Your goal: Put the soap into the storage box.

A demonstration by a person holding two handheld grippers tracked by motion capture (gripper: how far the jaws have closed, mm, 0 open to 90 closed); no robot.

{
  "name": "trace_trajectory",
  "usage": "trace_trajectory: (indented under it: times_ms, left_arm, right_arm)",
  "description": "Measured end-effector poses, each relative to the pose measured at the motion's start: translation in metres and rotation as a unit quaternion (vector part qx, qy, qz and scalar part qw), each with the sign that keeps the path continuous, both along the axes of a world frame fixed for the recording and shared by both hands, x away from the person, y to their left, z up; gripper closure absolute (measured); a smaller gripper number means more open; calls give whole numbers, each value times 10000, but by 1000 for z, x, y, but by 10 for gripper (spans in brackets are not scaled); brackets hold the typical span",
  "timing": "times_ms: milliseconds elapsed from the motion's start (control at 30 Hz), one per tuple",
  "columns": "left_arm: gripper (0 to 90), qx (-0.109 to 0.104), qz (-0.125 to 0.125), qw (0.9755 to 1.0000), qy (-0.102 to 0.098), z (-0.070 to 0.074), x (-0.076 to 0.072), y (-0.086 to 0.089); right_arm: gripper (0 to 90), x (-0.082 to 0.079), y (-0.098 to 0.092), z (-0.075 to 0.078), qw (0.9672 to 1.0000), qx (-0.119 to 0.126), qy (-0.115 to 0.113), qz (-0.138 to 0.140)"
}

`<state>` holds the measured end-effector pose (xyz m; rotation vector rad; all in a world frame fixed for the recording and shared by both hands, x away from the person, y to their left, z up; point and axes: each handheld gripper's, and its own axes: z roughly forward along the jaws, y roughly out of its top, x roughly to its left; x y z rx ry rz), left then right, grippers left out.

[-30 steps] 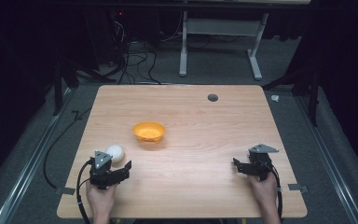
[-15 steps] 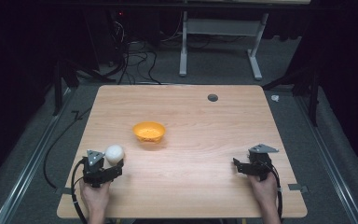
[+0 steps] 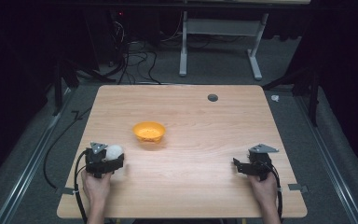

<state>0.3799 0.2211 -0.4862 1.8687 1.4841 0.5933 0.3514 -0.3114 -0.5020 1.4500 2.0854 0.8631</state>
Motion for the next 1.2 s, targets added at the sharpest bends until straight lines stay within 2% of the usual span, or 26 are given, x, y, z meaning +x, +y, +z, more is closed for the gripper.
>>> trace_trajectory:
  times_ms: [200,400,567,700,1067,1200]
  left_arm:
    - [153,-38,19,9999,119,-8,9,-2]
    - [158,-69,53,9999,135,-13,14,-3]
    - [176,66,80,9997,200,-17,17,-5]
    - [207,150,94,9997,159,-18,17,-6]
    - [236,111,0,9998,177,-17,17,-5]
    - [237,-6,2,9998,197,-17,18,-2]
  right_arm:
    - [222,0,0,0,10000,0,-1,0]
    - [223,0,0,0,10000,-4,-2,0]
    - [223,0,0,0,10000,-6,-2,0]
    - [223,0,0,0,10000,-5,-1,-3]
    - [223,0,0,0,10000,3,6,-14]
    - [224,0,0,0,10000,12,5,-24]
